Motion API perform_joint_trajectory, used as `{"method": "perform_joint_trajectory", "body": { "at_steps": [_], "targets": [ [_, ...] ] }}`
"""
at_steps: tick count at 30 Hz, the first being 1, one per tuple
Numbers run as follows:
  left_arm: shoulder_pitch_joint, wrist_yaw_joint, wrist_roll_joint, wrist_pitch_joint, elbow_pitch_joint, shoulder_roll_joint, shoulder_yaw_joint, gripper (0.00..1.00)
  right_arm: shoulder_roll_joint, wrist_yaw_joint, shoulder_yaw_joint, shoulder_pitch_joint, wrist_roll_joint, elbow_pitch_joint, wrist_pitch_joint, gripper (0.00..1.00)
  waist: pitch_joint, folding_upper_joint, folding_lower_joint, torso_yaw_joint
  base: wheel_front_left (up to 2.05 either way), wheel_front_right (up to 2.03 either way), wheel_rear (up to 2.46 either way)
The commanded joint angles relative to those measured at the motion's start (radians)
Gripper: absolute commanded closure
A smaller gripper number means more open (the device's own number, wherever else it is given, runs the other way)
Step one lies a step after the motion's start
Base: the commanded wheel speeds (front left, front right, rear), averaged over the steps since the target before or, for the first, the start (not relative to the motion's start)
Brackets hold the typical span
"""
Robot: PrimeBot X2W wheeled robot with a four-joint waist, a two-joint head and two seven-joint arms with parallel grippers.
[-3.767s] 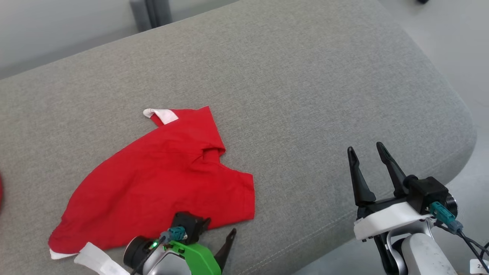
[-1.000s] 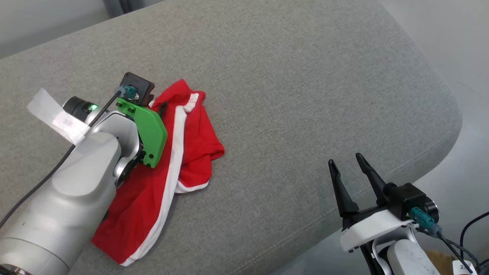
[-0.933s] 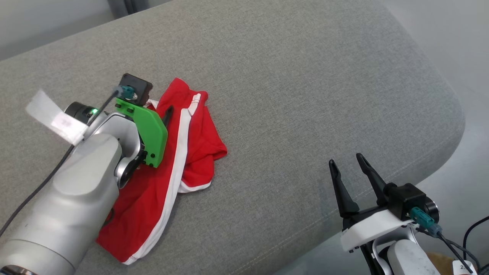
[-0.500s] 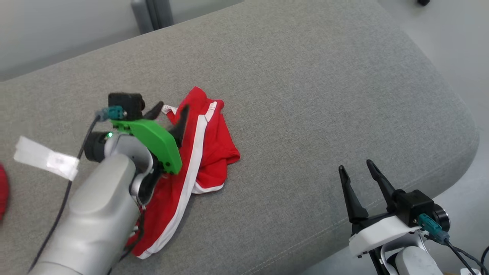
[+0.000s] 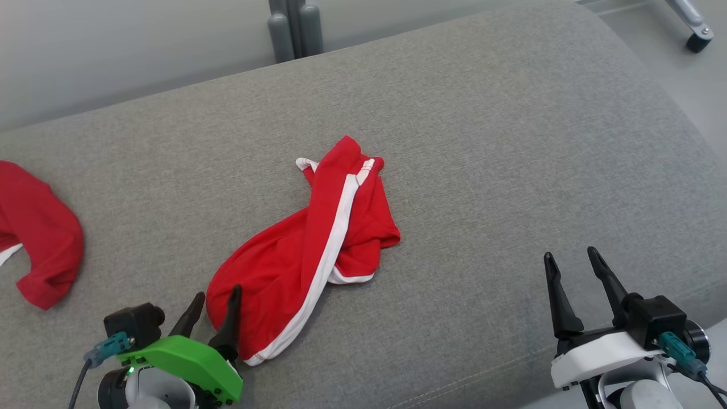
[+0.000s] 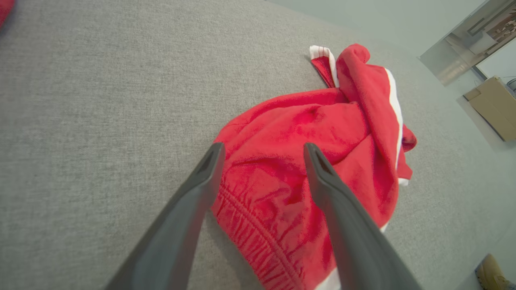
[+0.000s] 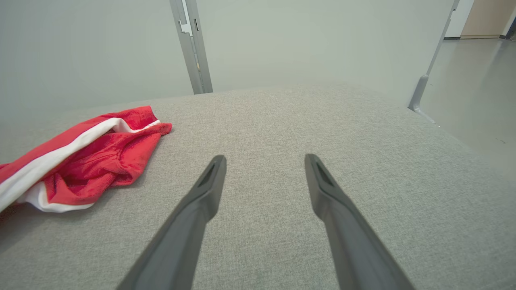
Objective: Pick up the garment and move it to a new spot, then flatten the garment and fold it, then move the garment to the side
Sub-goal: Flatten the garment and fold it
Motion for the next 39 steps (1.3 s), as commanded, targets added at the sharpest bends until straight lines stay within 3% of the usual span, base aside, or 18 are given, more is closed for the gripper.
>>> {"method": "perform_joint_trajectory", "body": {
  "at_steps": [1,3,8,15,17,18,26,35,39],
  "targets": [
    [0.012,0.009,-0.009,0.000,-0.015,0.010,0.007,0.00,-0.002,0.000,-0.003,0.007,-0.004,-0.005,-0.003,0.00,0.004,0.0000,0.0000,0.028,0.00,0.00,0.00],
    [0.060,0.048,-0.029,0.010,-0.090,0.026,0.022,0.00,0.000,0.000,-0.003,-0.002,-0.005,-0.009,-0.003,0.00,0.014,0.0000,0.0000,0.042,0.00,0.00,0.00],
    [0.131,0.078,-0.083,0.079,-0.217,0.035,0.013,0.00,0.002,0.000,0.010,-0.031,-0.004,-0.003,-0.003,0.00,0.036,0.0000,0.0000,0.054,0.00,0.00,0.00],
    [0.129,0.103,-0.084,0.109,-0.200,0.035,0.001,0.00,0.005,0.000,0.020,-0.048,-0.001,0.005,-0.003,0.00,0.046,0.0000,0.0000,0.042,0.00,0.00,0.00],
    [0.124,0.093,-0.100,0.117,-0.188,0.026,0.001,0.76,0.005,0.000,0.018,-0.051,0.001,0.007,-0.003,0.00,0.046,0.0000,0.0000,0.035,0.00,0.00,0.00],
    [0.120,0.080,-0.110,0.120,-0.188,0.019,0.001,1.00,0.005,0.000,0.018,-0.052,0.003,0.007,-0.003,0.00,0.046,0.0000,0.0000,0.032,0.00,0.00,0.00],
    [0.066,0.011,-0.195,0.124,-0.155,0.023,0.078,1.00,0.007,0.000,0.018,-0.051,0.005,0.007,-0.003,0.00,0.048,0.0000,0.0000,0.019,0.00,0.00,0.00],
    [-0.045,-0.017,-0.299,0.240,-0.011,0.082,0.165,1.00,0.009,0.000,0.023,-0.057,0.006,0.015,-0.003,0.00,0.048,0.0000,0.0000,0.020,0.00,0.00,0.00],
    [-0.106,-0.012,-0.270,0.270,0.084,0.103,0.152,1.00,0.010,0.000,0.033,-0.058,0.005,0.022,-0.003,0.00,0.044,0.0000,0.0000,0.015,0.00,0.00,0.00]
  ]
}}
